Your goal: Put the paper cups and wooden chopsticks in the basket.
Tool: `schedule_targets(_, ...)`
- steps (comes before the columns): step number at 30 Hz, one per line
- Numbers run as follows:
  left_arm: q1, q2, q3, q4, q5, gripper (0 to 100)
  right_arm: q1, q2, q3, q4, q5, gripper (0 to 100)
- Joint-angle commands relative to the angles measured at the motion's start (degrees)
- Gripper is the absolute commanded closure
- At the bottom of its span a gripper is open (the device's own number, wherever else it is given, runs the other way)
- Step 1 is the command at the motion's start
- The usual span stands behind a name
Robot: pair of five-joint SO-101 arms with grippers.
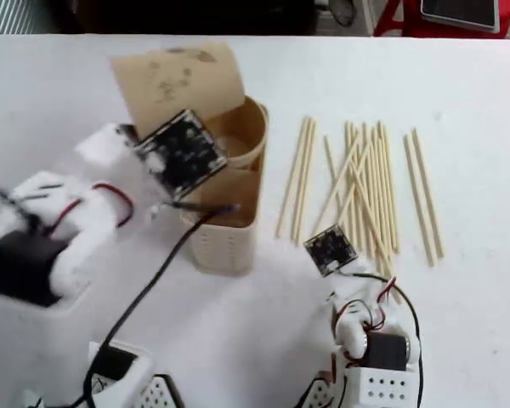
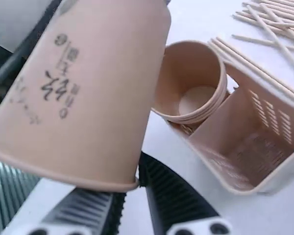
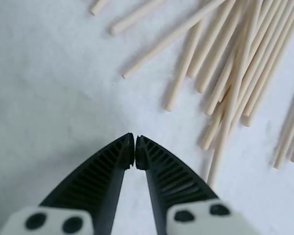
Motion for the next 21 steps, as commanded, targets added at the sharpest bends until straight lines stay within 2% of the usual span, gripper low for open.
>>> schedule_targets(1, 1.5, 1.8, 0.7, -3.0, 5.4, 98, -0.1, -0.3, 0.4, 0.5, 0.4, 98.1)
schedule_targets(5, 1.5, 2.5, 4.0, -6.2, 8.6, 98, -0.1, -0.3, 0.4, 0.5, 0.4, 98.1)
schedule_targets(12, 1.5, 2.4, 5.6, -5.7, 9.0, 98, 0.0, -0.3, 0.4, 0.5, 0.4, 98.1)
schedule_targets(21, 4.2, 2.4, 5.2, 1.5, 8.5, 90, 0.0, -0.3, 0.4, 0.5, 0.4, 98.1)
